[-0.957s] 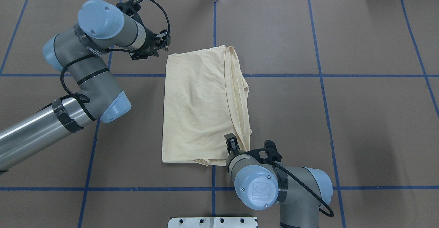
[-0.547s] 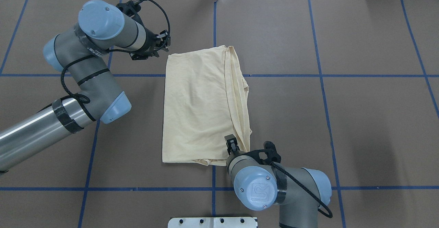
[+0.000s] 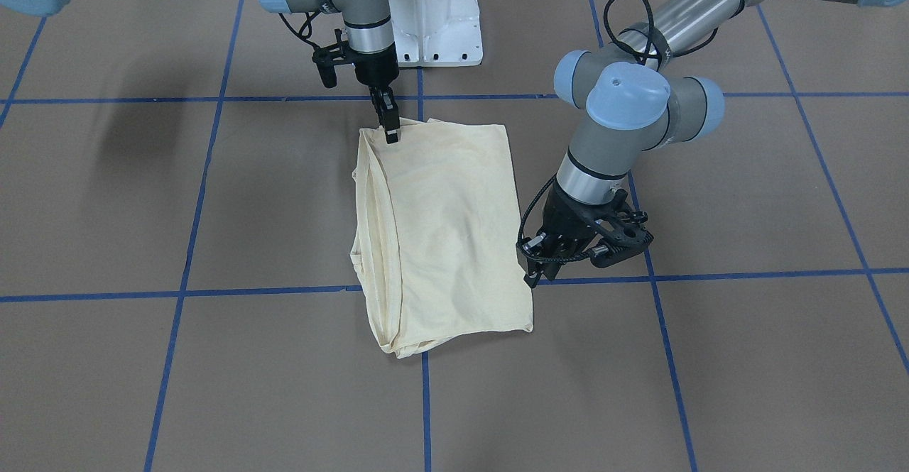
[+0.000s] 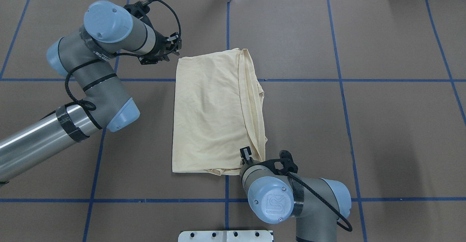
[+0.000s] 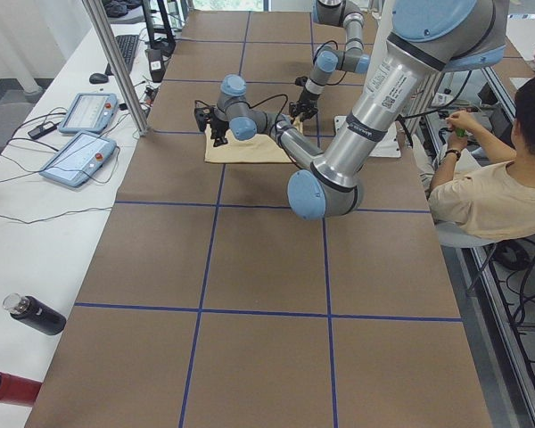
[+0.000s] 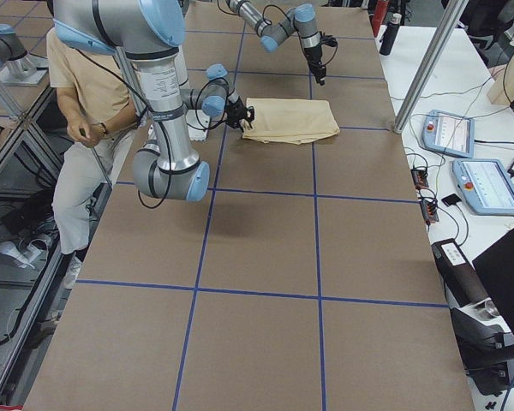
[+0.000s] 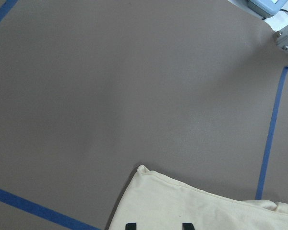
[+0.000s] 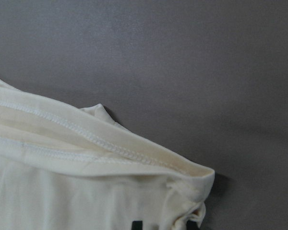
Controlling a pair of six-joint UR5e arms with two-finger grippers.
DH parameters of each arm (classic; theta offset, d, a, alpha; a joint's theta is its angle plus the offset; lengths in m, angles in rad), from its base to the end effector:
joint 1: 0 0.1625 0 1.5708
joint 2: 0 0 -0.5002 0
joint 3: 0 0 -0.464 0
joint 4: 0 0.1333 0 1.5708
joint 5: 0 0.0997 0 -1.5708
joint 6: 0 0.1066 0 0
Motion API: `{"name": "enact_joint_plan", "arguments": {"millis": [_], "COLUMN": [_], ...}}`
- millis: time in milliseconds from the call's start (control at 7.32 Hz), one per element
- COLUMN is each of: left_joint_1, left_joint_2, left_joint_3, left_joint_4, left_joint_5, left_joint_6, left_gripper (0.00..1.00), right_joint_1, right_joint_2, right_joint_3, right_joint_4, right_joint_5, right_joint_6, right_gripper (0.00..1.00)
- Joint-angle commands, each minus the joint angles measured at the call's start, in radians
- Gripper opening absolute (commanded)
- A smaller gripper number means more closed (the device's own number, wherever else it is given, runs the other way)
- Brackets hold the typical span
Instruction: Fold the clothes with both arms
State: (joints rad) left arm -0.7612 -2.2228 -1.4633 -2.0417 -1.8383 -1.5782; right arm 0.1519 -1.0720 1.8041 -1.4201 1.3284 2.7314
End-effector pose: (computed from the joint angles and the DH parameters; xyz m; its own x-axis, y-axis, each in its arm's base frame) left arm 0.5359 -0.6558 0.2892 0.3780 -0.3700 -0.8486 0.5055 0.8505 -0.1457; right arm -0.6952 -0.2672 0.2803 -0.0525 0.8926 0.4478 -0.7073 0.2834 -0.6476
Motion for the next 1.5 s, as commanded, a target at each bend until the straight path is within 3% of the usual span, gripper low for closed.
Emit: {"name": "enact_joint_plan", "arguments": {"millis": [0,273,410,547,683,1093,1367], "left_joint_1": [-0.001,0.005,0.022,0.036,0.107,0.279,0.426], "left_joint_2": [0.0,0.009,0.055,0.105,0.121,0.246,0.337], "left_joint_3": [0.0,-0.035,-0.127,-0.225,-0.299,-0.441,-0.476], "left_joint_4": [0.0,0.005,0.026,0.032,0.034,0.031,0.022], "left_joint_5": [-0.001,-0.001,-0.015,-0.068,-0.059,0.078,0.274], "left_joint_6": [0.0,-0.003,-0.003,-0.085,-0.197,-0.417,-0.573], "left_gripper": [0.43,0.43,0.43,0.42,0.42,0.48,0.53], "right_joint_1": [0.0,0.0,-0.002,-0.003,-0.005,-0.017,-0.025], "right_joint_2": [-0.002,0.0,-0.008,-0.014,-0.019,-0.071,-0.072], "right_joint_3": [0.001,0.008,0.015,0.023,0.05,0.109,0.109], "right_joint_4": [0.003,0.003,0.001,0.0,-0.009,-0.011,-0.011], "right_joint_5": [0.001,0.005,0.006,0.006,0.006,0.003,0.002], "right_joint_6": [-0.001,-0.007,-0.007,-0.01,-0.01,-0.009,-0.009], "right_gripper": [0.0,0.0,0.0,0.0,0.0,0.0,0.0]}}
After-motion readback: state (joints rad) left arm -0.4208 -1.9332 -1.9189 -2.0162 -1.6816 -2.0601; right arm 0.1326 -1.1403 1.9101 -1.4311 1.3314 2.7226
